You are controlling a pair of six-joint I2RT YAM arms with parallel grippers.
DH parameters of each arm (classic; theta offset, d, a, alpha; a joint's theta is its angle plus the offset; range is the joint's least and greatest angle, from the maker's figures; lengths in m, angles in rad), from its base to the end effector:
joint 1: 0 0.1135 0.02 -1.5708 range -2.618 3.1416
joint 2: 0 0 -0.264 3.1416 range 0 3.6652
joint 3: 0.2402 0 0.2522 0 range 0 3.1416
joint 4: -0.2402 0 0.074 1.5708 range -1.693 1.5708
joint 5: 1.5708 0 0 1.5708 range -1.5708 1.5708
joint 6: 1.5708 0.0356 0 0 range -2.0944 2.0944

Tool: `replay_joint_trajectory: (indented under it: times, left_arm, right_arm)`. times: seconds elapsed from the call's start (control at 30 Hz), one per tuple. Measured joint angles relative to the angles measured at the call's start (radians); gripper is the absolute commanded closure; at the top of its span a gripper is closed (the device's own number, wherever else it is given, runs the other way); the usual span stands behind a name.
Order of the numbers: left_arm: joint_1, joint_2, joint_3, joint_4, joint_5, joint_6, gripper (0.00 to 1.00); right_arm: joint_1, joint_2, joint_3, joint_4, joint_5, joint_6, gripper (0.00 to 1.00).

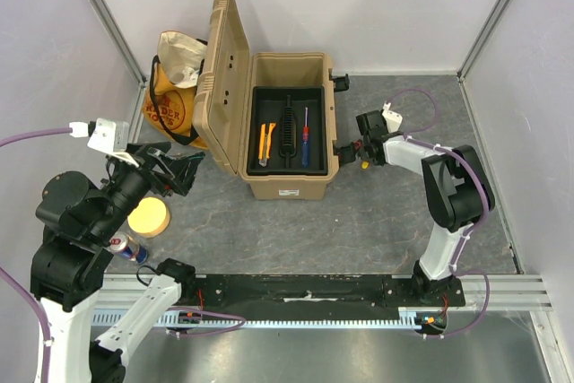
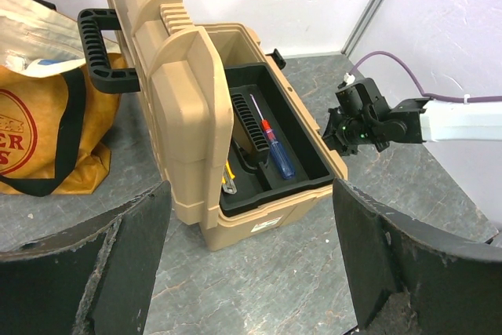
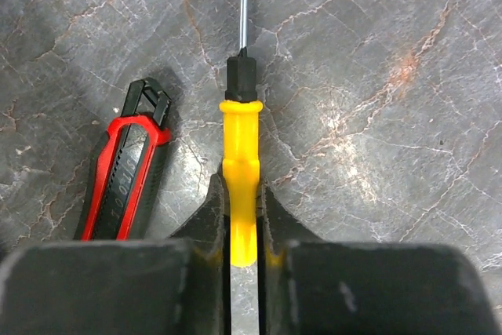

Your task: Pack the tool kit

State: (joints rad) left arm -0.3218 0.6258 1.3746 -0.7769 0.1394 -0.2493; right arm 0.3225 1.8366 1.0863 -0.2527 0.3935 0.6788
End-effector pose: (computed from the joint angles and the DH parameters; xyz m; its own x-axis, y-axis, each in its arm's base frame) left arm 0.0495 -0.0217 0.4758 -0.1356 -0.2123 -0.9677 0.4246 0.8700 -0.2504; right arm 0.3523 0.1033 0.1550 -0.6834 0.3830 -0.6215 0.4264 0.9004 0.0860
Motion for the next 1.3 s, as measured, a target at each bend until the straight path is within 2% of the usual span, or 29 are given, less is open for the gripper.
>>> replay_joint_trajectory:
  times: [0.23, 0.47, 0.7, 0.97, 1.3]
  left_arm:
    - [0.0, -0.002, 0.0, -0.002, -0.002, 0.0, 0.11]
    - [0.0, -0.002, 0.001, -0.007, 0.0, 0.0, 0.11]
    - [0.0, -0.002, 0.001, -0.007, 0.003, -0.001, 0.11]
    - [0.0, -0.002, 0.001, -0.007, 0.013, -0.002, 0.11]
    - [0.0, -0.002, 0.001, -0.007, 0.021, -0.009, 0.11]
  right_arm:
    - [0.0, -0.04, 0.001, -0.055, 0.005, -0.003, 1.0]
    - [0.014, -0.311, 0.046, -0.151, 0.027, -0.036, 1.0]
    - [0.154, -0.454, 0.201, -0.159, 0.011, -0.095, 1.0]
    - [0.309, -0.425, 0.224, -0.16, -0.045, -0.14, 0.99]
    - [0.454, -0.268, 0.278, -0.214, 0.02, -0.148, 0.97]
